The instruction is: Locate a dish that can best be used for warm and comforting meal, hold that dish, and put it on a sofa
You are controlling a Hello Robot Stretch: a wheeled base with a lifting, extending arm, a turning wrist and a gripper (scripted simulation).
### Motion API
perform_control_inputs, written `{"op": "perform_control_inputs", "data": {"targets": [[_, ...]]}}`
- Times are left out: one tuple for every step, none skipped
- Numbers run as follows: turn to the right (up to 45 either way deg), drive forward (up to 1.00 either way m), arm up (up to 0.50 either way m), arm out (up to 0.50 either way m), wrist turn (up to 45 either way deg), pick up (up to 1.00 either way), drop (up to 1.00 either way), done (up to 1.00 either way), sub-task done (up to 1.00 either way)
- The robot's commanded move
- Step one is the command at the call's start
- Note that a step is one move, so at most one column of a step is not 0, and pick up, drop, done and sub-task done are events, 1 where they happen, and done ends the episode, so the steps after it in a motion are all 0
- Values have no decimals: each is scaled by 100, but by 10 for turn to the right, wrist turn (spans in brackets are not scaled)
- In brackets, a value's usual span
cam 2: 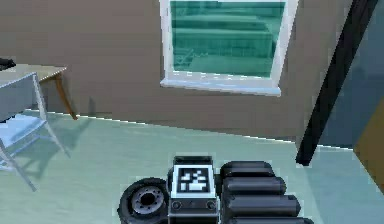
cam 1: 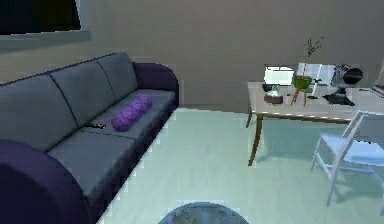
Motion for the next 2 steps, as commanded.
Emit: {"op": "perform_control_inputs", "data": {"targets": [[0,100,0,0,0,0,0,0,0],[0,55,0,0,0,0,0,0,0]]}}
